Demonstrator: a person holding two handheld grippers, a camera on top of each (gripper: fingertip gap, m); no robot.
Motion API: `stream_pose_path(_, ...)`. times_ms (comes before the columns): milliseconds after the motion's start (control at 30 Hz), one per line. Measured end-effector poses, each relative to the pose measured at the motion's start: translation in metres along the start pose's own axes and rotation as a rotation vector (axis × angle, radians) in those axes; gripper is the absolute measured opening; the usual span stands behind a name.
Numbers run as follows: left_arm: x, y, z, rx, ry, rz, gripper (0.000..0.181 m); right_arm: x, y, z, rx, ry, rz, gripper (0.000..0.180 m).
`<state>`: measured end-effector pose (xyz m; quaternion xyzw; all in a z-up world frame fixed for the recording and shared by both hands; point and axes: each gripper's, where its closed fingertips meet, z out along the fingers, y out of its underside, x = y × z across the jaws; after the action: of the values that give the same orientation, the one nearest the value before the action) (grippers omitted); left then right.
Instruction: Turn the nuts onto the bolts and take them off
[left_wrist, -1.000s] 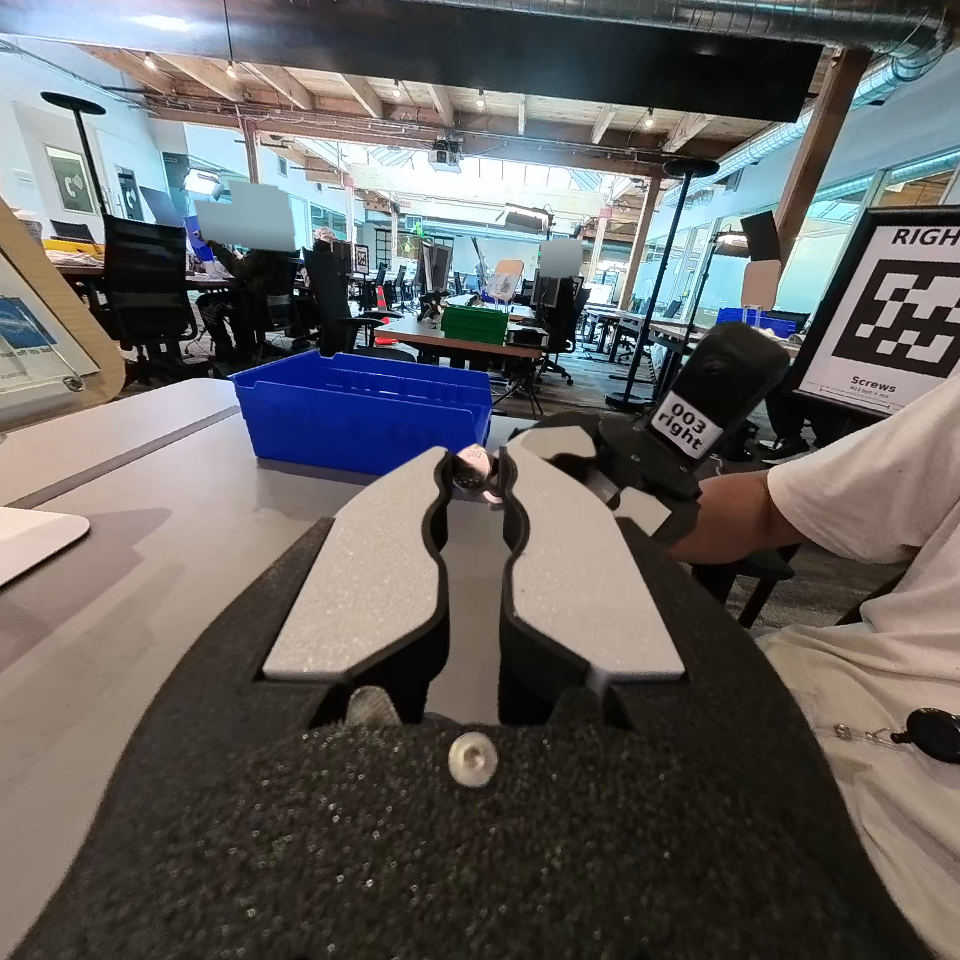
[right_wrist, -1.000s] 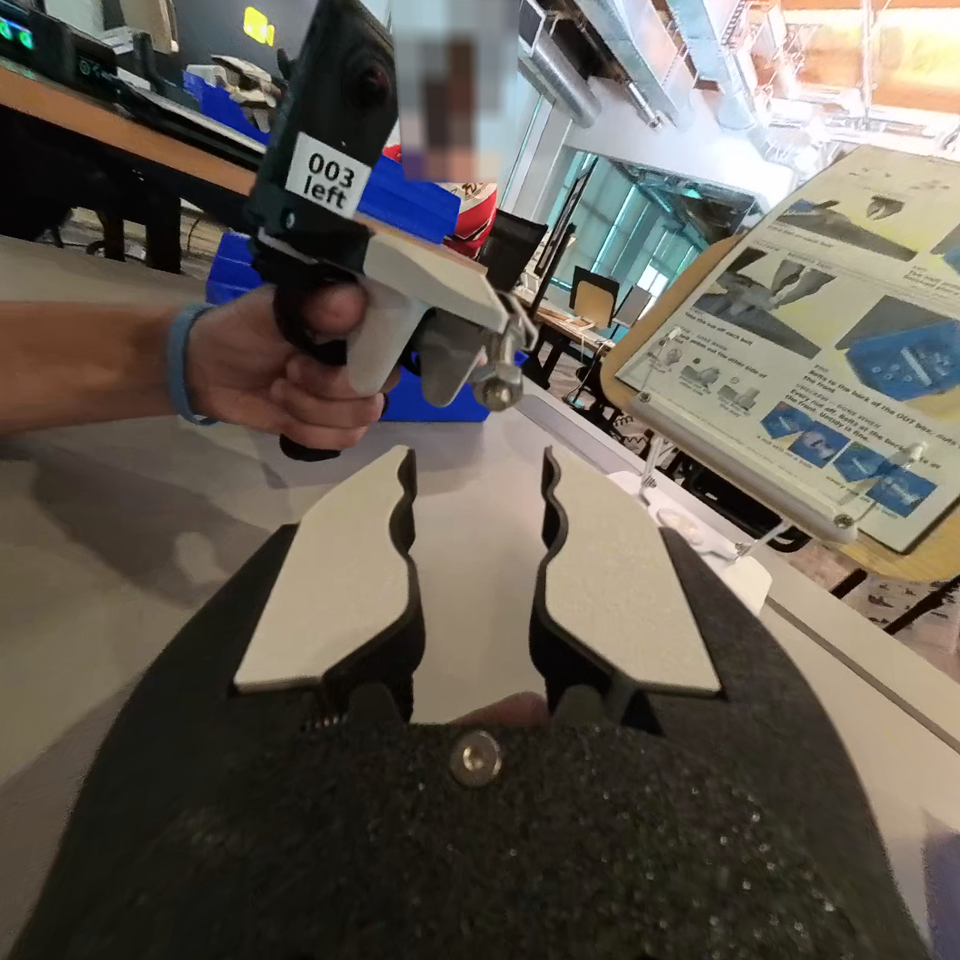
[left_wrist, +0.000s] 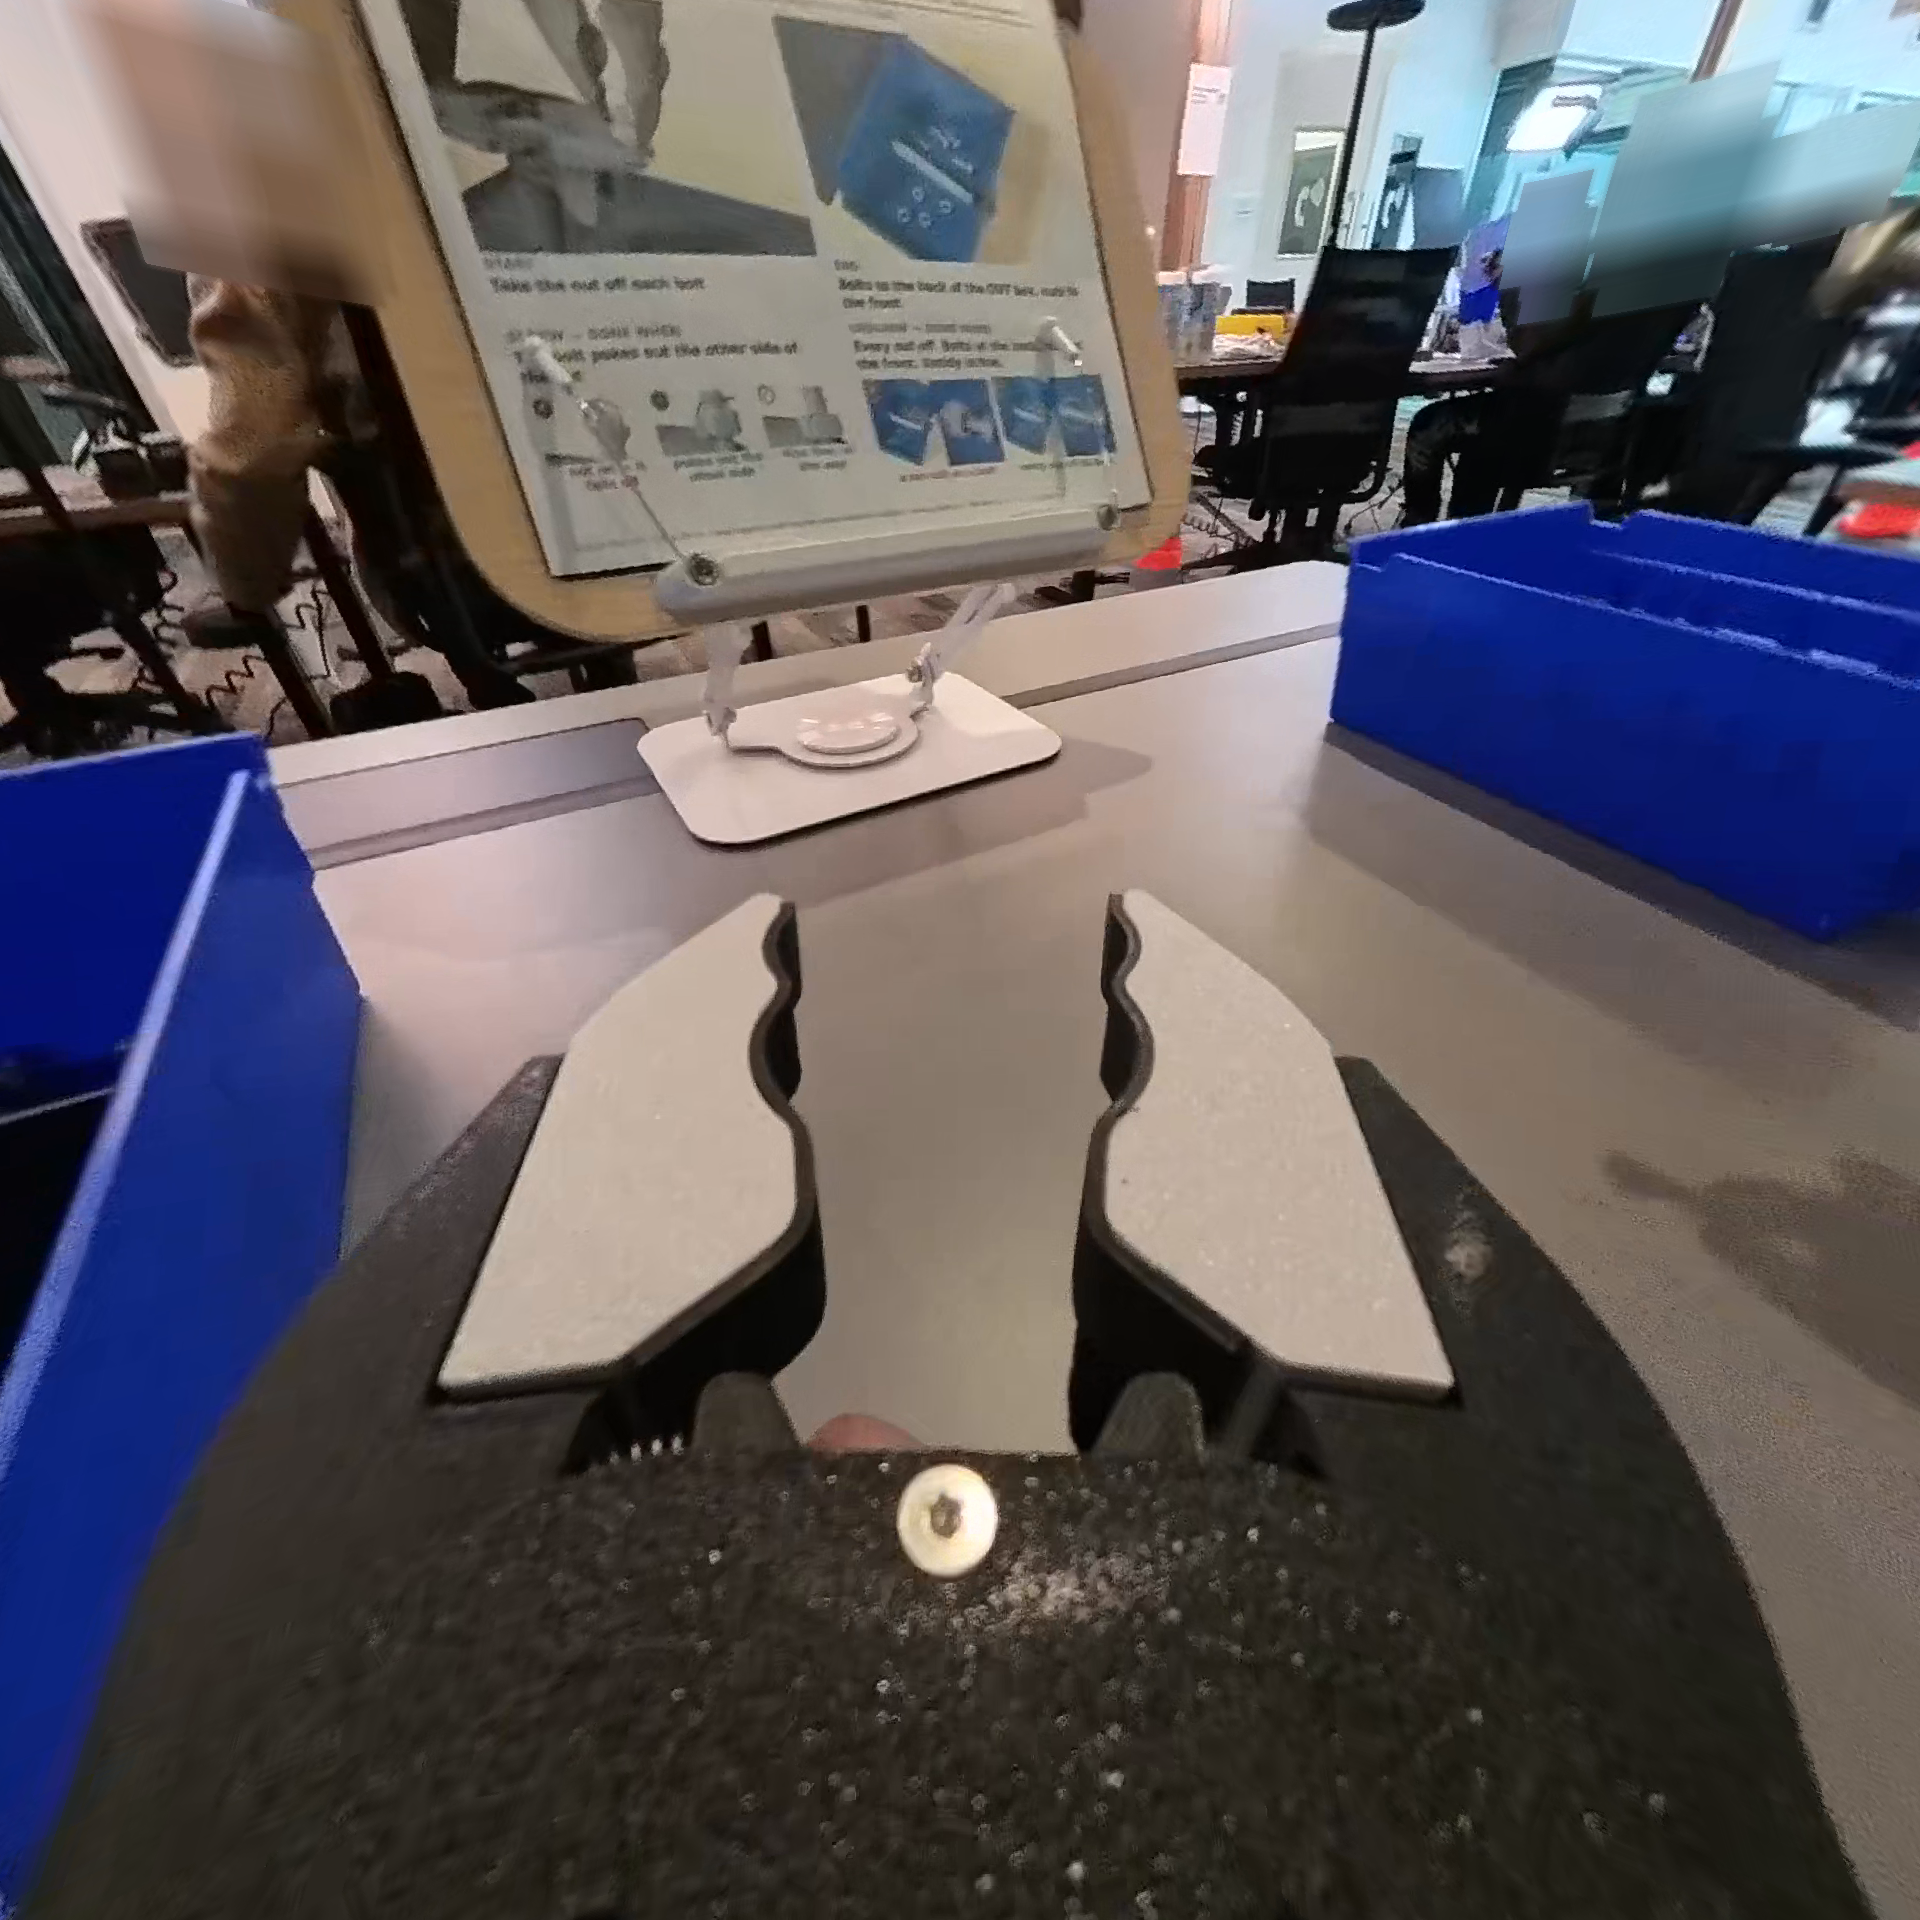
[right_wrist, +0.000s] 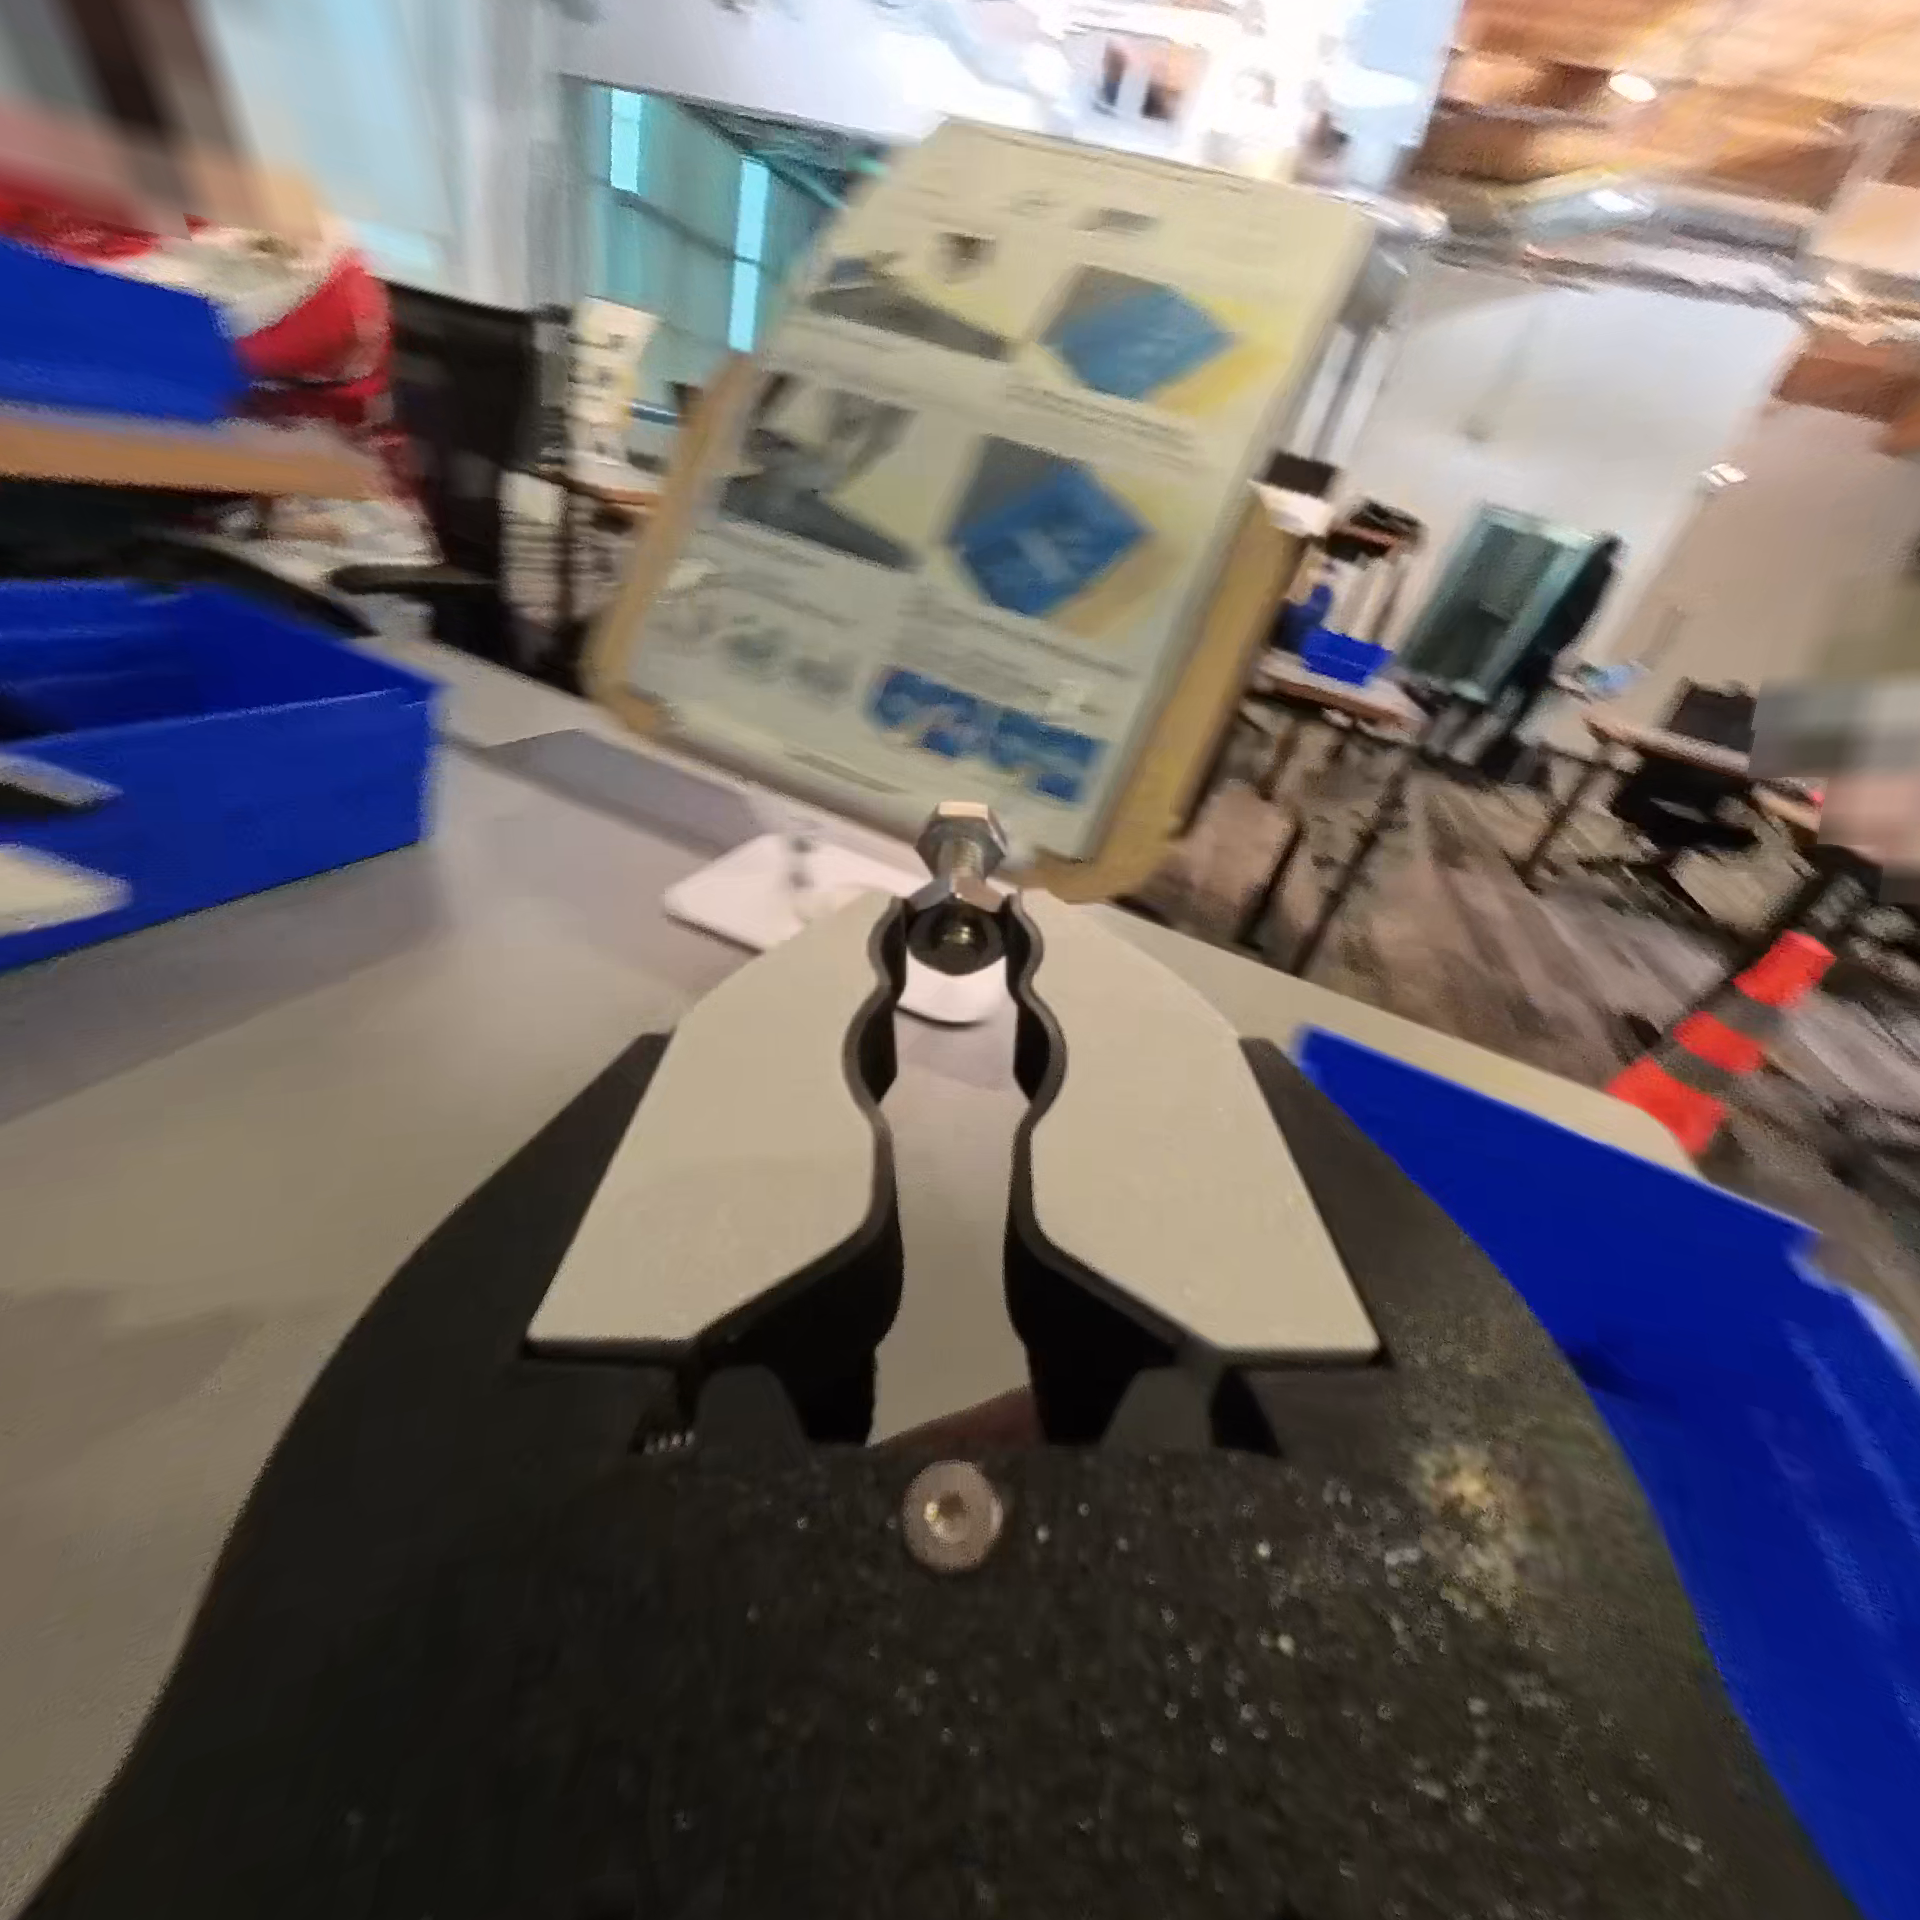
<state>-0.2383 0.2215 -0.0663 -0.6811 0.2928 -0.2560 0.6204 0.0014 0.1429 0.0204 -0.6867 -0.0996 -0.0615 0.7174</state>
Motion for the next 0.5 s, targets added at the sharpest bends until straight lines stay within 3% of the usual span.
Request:
stream_pose_path(100, -0.006, -0.005, -0.003, 0.016, 0.005, -0.053, 0.055, 0.107, 0.008, 0.009, -0.108, 0.165, 0.052, 0.017)
stream_pose_path(233, -0.005, -0.006, -0.003, 0.013, 0.024, -0.075, 0.054, 0.201, 0.102, 0.028, -0.419, 0.261, 0.093, 0.018)
stream_pose_path(367, 0.0, -0.004, -0.002, 0.003, 0.027, -0.038, 0.053, 0.234, 0.2, 0.034, -0.681, 0.29, 0.173, 0.018)
stream_pose_path(500, 0.006, 0.0, 0.0, -0.011, 0.039, -0.013, 0.052, 0.239, 0.246, 0.042, -0.812, 0.269, 0.245, 0.018)
